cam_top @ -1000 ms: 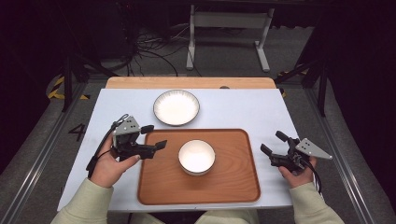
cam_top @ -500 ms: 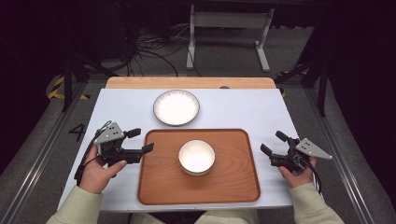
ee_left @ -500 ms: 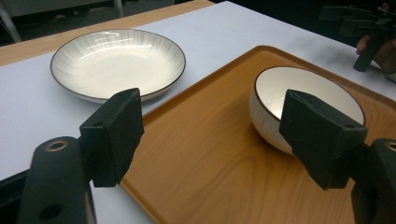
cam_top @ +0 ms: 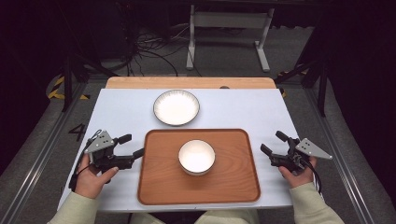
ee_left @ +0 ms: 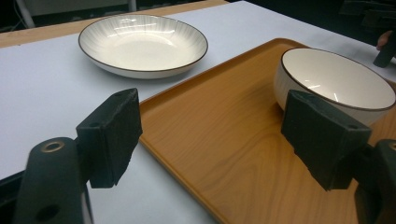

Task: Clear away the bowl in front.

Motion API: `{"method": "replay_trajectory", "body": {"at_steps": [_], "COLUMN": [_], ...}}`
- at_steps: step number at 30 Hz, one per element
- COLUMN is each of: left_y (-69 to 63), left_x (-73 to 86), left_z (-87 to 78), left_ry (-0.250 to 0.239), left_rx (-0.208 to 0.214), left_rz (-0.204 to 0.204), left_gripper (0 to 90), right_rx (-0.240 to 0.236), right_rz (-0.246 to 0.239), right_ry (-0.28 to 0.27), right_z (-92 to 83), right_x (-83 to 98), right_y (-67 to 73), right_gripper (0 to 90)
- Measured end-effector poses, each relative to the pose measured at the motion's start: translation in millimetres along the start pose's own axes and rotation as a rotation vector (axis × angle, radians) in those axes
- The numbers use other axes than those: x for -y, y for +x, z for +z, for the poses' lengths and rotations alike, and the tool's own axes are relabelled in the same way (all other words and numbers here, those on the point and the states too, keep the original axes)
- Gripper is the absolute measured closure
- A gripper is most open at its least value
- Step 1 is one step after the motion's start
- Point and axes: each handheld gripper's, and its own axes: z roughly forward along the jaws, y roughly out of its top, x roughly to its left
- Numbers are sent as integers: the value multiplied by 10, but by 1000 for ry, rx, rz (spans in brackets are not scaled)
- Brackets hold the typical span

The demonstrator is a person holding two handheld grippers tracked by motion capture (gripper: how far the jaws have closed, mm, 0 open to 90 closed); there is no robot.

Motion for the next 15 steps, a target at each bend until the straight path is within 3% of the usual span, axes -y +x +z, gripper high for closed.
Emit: {"method": "replay_trajectory", "body": {"at_steps": [15], "left_y": [85], "left_x": [251], "left_z": [-41], "left_ry": [-20], "left_rx": [-24], "left_rz": [-4], "left_gripper": [204], "right_rx": [-2], "right_rz": [-2], "right_ry": [0], "right_z": [-1], "right_x": [0], "right_y": [0], "right_gripper": [102]}}
